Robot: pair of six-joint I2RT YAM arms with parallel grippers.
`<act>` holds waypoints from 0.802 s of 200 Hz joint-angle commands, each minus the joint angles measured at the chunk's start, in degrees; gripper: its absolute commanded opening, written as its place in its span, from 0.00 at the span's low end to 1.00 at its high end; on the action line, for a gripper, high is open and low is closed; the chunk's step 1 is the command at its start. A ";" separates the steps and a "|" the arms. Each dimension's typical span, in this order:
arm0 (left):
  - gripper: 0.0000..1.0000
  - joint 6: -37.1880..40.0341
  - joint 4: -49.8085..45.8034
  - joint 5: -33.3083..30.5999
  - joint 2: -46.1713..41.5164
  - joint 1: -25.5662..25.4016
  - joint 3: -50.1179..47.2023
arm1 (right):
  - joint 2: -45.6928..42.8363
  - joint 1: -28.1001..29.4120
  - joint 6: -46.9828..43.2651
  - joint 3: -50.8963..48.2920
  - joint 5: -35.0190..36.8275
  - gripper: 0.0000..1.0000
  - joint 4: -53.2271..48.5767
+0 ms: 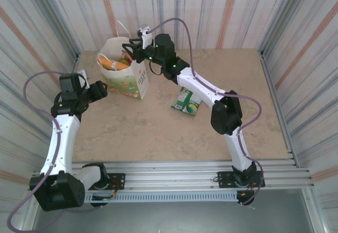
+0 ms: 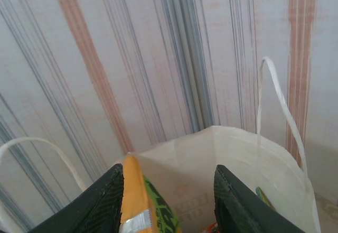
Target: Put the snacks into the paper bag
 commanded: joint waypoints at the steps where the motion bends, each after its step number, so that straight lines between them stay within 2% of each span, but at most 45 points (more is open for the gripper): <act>1: 0.79 1.19 -0.12 3.17 -0.29 0.44 1.68 | -4.01 0.51 -0.02 -2.06 -1.79 0.49 -0.09; 38: 0.78 0.83 -0.16 4.74 -0.58 0.44 1.83 | -8.32 0.59 -0.04 -4.99 -1.52 0.49 -4.89; 71: 0.74 1.44 4.00 16.66 -0.03 0.11 0.63 | -14.87 0.36 1.09 -11.36 1.15 0.49 -9.08; 85: 0.74 1.96 4.68 19.32 0.12 -1.51 0.36 | -18.24 0.24 1.53 -15.88 2.52 0.49 -10.57; 110: 0.73 5.00 4.17 19.57 0.10 -7.88 0.12 | -25.09 -0.03 2.88 -23.95 5.20 0.49 -12.88; 160: 0.71 8.46 3.62 11.97 1.92 -25.83 -1.14 | -40.13 -3.32 13.11 -42.13 6.34 0.50 -20.14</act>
